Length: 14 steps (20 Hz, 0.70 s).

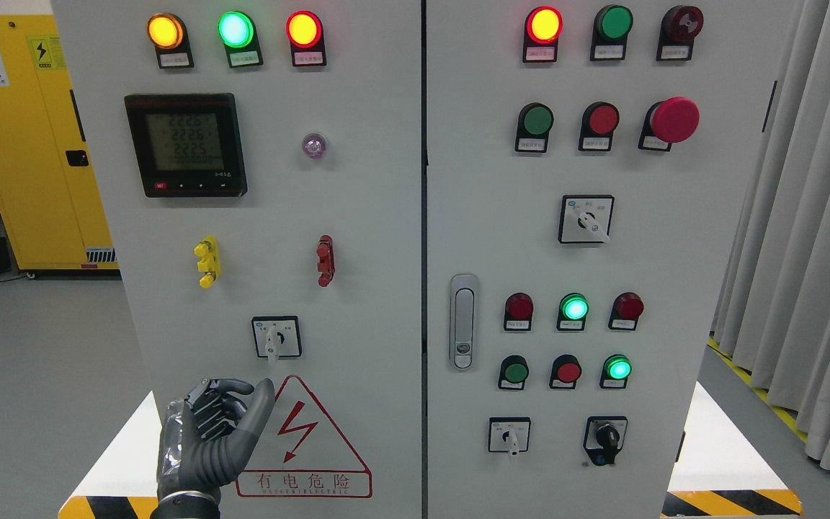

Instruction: Turn on light switch 1

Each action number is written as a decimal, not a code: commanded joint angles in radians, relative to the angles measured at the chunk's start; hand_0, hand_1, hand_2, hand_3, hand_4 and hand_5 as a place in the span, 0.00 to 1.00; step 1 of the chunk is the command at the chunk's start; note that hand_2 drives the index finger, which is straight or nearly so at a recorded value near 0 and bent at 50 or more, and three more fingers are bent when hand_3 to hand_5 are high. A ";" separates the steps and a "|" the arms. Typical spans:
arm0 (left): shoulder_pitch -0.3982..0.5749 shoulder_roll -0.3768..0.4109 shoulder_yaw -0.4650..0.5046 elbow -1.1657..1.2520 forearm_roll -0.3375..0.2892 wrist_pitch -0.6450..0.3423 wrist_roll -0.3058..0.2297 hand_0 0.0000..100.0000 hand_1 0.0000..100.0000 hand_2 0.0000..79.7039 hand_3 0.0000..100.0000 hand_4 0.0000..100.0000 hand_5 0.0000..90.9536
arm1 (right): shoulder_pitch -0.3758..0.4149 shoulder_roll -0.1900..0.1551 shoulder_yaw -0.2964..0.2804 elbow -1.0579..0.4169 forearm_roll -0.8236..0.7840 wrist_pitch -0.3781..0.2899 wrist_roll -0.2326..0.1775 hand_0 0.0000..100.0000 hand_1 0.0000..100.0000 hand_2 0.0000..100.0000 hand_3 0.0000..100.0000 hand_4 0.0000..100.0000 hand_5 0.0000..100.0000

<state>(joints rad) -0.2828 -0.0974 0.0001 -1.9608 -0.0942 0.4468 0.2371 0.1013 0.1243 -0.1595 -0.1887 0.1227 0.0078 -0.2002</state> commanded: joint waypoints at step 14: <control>-0.061 -0.015 -0.035 -0.006 -0.028 0.055 0.010 0.19 0.74 0.72 0.87 0.86 0.94 | 0.000 0.000 0.000 0.000 0.000 0.000 0.001 0.00 0.50 0.04 0.00 0.00 0.00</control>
<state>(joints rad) -0.3256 -0.1083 -0.0072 -1.9659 -0.1109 0.4933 0.2467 0.1012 0.1243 -0.1595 -0.1887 0.1227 0.0078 -0.2002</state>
